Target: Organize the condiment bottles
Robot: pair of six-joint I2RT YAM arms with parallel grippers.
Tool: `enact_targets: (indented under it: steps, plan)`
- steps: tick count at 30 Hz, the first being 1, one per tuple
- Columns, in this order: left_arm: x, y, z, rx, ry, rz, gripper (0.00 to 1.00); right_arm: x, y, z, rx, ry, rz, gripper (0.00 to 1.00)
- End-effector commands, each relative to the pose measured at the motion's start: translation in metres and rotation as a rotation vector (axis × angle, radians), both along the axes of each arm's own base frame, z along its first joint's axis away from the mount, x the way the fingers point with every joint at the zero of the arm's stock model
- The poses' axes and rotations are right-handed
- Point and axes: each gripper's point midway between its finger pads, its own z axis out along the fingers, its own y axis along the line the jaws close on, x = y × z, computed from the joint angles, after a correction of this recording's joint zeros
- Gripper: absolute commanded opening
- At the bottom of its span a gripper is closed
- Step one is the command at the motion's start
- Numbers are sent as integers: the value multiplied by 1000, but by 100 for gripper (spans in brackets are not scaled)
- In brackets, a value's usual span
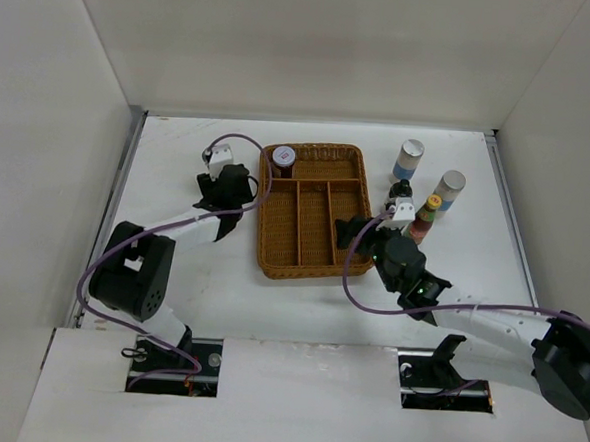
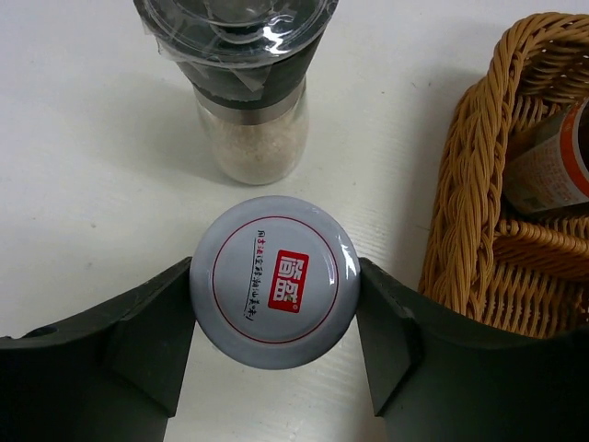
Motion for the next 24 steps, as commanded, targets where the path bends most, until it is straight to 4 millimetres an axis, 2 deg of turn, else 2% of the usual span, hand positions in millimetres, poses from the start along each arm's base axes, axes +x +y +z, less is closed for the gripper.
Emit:
enact_targets:
  steps: [1,4,8,11,14,16,20,24]
  plan:
    - [13,-6,50,-62,-148,8,34,2,6,30,74,-57,10,98]
    - [0,-20,105,-91,-268,-18,32,0,4,31,84,-62,11,98]
    - [-16,-50,186,-142,-423,-96,31,-1,-1,34,98,-71,-1,97]
    - [-13,-85,219,-187,-464,-176,31,2,-8,32,110,-67,-23,95]
    - [6,-125,230,-205,-468,-238,31,3,-12,32,126,-63,-37,95]
    - [24,-151,229,-205,-459,-273,31,5,-16,31,132,-61,-46,95]
    - [63,-196,216,-194,-431,-327,31,6,-18,30,135,-60,-52,96]
    - [100,-220,196,-164,-408,-342,31,7,-18,28,132,-56,-56,96]
